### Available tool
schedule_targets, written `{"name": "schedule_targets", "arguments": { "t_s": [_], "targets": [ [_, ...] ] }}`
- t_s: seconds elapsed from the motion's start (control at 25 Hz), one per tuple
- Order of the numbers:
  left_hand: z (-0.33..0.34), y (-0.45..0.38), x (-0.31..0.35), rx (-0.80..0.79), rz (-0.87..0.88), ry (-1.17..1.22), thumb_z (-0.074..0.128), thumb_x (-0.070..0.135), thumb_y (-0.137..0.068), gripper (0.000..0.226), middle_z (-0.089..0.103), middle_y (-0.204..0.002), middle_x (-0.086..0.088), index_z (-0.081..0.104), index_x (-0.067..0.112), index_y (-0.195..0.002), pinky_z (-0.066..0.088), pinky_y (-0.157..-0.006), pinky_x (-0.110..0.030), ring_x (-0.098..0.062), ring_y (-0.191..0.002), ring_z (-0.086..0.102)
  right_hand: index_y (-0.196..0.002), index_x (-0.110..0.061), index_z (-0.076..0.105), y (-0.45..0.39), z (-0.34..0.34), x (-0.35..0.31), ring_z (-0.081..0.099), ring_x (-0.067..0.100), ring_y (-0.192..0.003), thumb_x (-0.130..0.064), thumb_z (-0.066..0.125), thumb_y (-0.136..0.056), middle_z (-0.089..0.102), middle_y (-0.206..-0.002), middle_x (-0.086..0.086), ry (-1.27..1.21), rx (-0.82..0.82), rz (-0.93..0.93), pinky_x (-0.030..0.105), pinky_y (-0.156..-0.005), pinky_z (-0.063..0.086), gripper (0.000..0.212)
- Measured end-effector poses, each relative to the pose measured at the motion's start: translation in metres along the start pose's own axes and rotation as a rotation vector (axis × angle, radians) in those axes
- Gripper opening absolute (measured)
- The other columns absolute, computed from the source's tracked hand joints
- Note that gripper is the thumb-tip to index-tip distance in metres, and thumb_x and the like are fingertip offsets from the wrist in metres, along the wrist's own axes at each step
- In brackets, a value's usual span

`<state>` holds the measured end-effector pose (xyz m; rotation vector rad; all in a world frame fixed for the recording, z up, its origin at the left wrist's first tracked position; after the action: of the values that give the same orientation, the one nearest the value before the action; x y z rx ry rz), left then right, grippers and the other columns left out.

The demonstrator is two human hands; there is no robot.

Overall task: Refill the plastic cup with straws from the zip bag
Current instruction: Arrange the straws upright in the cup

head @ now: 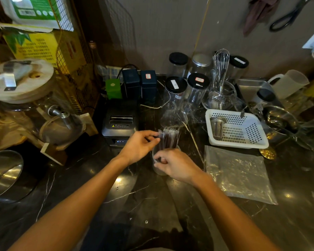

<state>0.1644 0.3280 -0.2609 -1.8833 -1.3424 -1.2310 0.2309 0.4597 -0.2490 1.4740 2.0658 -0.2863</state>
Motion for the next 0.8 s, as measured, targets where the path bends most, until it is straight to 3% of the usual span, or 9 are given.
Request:
{"name": "schedule_targets", "arguments": {
  "t_s": [0.08,0.2,0.32,0.44,0.52,0.6,0.72,0.8],
  "targets": [
    [-0.001,0.001,0.006,0.001,0.041,-0.021,0.062,0.021,-0.101,0.027,0.075,-0.108,0.01,0.071,0.019,-0.126,0.06,-0.078,-0.019,0.004,-0.079,0.071,-0.097,-0.021,0.076,-0.005,-0.001,0.001,0.065,0.004,-0.073,-0.028,0.065,-0.101,0.071,-0.084,-0.006,-0.048,0.03,-0.01,0.032,-0.071,0.052,0.013],
    [-0.002,-0.003,0.009,0.022,0.035,-0.081,0.063,0.027,-0.1,0.029,0.074,-0.116,0.006,0.072,0.019,-0.127,0.06,-0.085,-0.026,-0.003,-0.09,0.071,-0.092,-0.019,0.077,-0.006,-0.016,0.007,0.068,0.011,-0.075,-0.03,0.062,-0.103,0.072,-0.084,-0.002,-0.122,0.068,0.029,0.043,-0.075,0.057,0.022],
    [-0.014,-0.001,0.011,0.113,-0.047,-0.108,0.062,0.032,-0.1,0.02,0.076,-0.088,-0.001,0.077,0.02,-0.106,0.06,-0.072,-0.03,-0.014,-0.076,0.072,-0.094,-0.02,0.078,-0.001,-0.05,0.017,0.071,0.015,-0.076,-0.033,0.061,-0.105,0.074,-0.083,-0.001,-0.219,0.199,0.078,0.047,-0.075,0.059,0.023],
    [-0.021,0.005,0.019,0.038,-0.085,-0.04,0.062,0.028,-0.1,0.024,0.071,-0.073,-0.011,0.077,0.014,-0.089,0.053,-0.056,-0.024,-0.008,-0.053,0.06,-0.079,-0.005,0.07,0.006,-0.092,0.023,0.055,0.009,-0.052,-0.026,0.065,-0.104,0.06,-0.057,-0.008,-0.443,0.426,0.122,0.034,-0.057,0.046,0.033],
    [-0.018,0.009,0.03,-0.055,-0.019,-0.007,0.065,0.021,-0.099,0.017,0.07,-0.077,-0.019,0.078,0.011,-0.095,0.05,-0.054,-0.017,-0.007,-0.055,0.058,-0.074,0.002,0.065,0.011,-0.114,0.023,0.045,0.006,-0.045,-0.023,0.066,-0.103,0.05,-0.05,-0.008,-0.539,0.54,0.144,0.029,-0.055,0.041,0.038],
    [-0.015,0.01,0.039,-0.108,0.087,-0.021,0.07,0.017,-0.095,0.012,0.071,-0.082,-0.016,0.076,0.016,-0.105,0.052,-0.058,-0.019,-0.009,-0.06,0.06,-0.082,0.003,0.07,0.014,-0.127,0.024,0.047,0.008,-0.046,-0.023,0.065,-0.103,0.054,-0.056,0.001,-0.609,0.598,0.177,0.028,-0.052,0.043,0.034],
    [-0.01,0.011,0.046,-0.156,0.184,-0.091,0.077,0.015,-0.089,0.036,0.068,-0.094,-0.003,0.071,0.027,-0.122,0.06,-0.067,-0.037,-0.023,-0.069,0.065,-0.096,-0.003,0.075,0.017,-0.128,0.036,0.047,0.009,-0.05,-0.02,0.061,-0.105,0.058,-0.067,0.001,-0.916,0.633,0.249,0.022,-0.046,0.042,0.023],
    [-0.008,0.015,0.056,-0.183,0.246,-0.038,0.077,0.011,-0.087,0.049,0.067,-0.101,-0.002,0.067,0.029,-0.131,0.062,-0.07,-0.04,-0.029,-0.073,0.068,-0.099,-0.005,0.074,0.016,-0.116,0.044,0.046,0.009,-0.052,-0.019,0.061,-0.105,0.058,-0.069,-0.001,-1.1,0.597,0.301,0.021,-0.046,0.04,0.02]
  ]
}}
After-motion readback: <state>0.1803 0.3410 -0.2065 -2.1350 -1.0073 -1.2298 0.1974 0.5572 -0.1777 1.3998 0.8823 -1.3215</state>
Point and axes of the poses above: each hand's wrist, its own y-axis away from the middle knuckle, its own z-axis out of the palm, x = y × z, the point moved 6 cm from there along -y, towards the middle knuckle
